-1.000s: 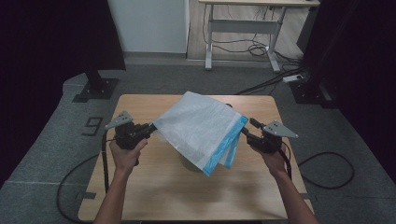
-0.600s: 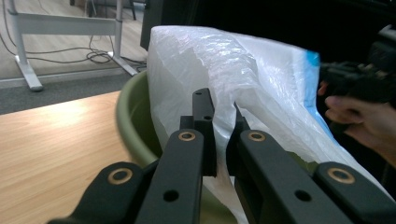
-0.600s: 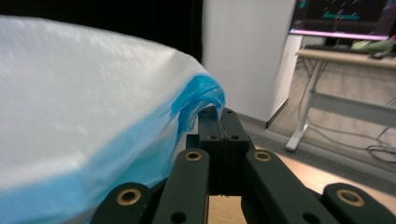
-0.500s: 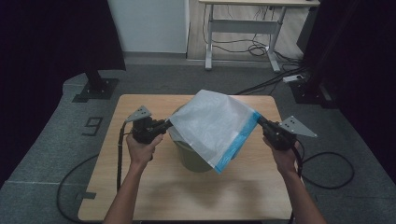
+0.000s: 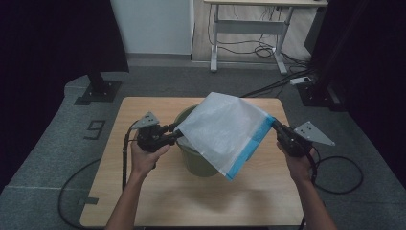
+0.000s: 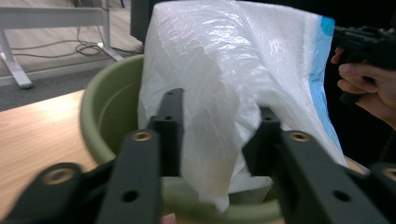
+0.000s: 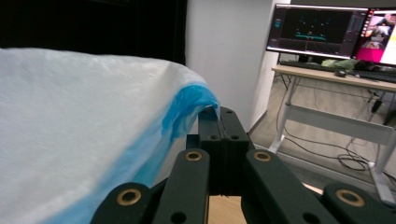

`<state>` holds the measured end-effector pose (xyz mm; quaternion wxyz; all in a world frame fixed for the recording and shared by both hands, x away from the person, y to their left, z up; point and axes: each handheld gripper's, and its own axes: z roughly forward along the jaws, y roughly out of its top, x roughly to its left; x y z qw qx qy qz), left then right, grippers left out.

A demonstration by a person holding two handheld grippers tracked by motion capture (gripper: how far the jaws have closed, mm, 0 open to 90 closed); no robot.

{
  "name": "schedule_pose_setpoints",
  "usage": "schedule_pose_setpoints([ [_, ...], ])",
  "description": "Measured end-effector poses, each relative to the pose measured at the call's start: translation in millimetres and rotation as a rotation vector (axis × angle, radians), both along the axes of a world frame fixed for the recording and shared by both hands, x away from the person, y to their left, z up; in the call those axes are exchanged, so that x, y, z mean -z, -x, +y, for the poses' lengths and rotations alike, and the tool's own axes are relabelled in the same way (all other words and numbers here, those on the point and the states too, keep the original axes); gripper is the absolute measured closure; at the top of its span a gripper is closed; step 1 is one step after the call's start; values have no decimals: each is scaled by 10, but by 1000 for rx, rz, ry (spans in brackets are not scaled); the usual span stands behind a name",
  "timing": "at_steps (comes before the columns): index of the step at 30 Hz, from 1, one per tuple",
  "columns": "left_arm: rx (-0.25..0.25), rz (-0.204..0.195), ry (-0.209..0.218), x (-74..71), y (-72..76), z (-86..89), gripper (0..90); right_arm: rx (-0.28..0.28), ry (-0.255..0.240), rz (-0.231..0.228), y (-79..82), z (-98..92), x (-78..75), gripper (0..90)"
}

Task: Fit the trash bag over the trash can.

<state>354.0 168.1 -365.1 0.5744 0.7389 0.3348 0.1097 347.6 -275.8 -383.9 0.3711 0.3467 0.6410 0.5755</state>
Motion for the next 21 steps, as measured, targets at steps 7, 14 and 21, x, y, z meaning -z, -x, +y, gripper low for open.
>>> schedule_pose_setpoints([
  [7, 58, 5, 11, -92, 150, 155, 321, 33, -16, 37, -45, -29, 42, 886],
  [14, 59, -42, -26, -257, 231, 18, 302, -5, -19, 29, -5, 57, 51, 887],
  [21, 77, -53, -49, -367, 253, -207, 319, -88, -6, 11, 106, 244, 26, 886],
])
